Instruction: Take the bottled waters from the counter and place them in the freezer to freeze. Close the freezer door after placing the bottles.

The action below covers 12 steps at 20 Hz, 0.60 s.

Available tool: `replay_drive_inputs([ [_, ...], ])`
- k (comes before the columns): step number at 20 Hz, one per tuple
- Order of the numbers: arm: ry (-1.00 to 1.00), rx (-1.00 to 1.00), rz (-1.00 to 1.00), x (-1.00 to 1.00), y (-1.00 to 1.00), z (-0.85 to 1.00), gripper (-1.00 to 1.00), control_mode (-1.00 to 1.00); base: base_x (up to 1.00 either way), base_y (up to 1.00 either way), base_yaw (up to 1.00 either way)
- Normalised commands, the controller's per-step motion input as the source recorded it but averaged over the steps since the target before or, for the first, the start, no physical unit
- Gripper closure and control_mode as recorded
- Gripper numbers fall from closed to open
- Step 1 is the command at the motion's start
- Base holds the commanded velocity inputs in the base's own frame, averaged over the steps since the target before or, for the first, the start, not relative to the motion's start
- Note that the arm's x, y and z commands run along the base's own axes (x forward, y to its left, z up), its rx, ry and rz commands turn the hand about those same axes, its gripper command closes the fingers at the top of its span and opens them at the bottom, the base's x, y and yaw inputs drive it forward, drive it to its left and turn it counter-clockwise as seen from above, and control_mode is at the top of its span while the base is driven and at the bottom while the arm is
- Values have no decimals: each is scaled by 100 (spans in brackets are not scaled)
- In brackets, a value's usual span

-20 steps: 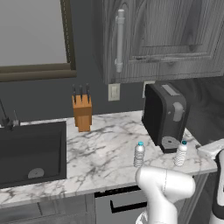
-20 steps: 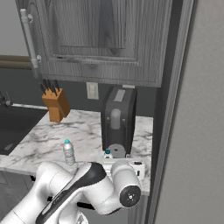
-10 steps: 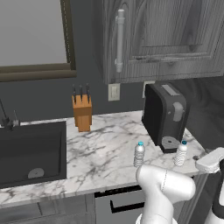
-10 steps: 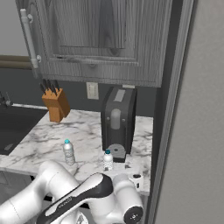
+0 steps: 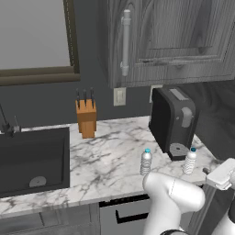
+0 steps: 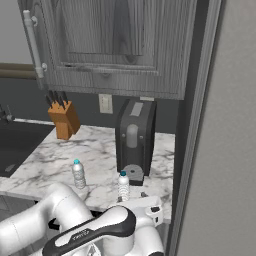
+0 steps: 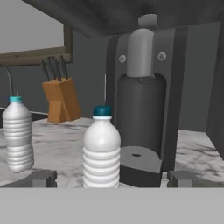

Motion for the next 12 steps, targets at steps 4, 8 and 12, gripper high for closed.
replay_drive_inputs([
  [4, 0, 0, 0, 0, 0, 0, -100, -100, 0, 0, 0],
  [8, 0, 0, 0, -1, 7, 0, -100, -100, 0, 0, 0],
  [12, -5, 0, 0, 0, 30, 1, -100, -100, 0, 0, 0],
])
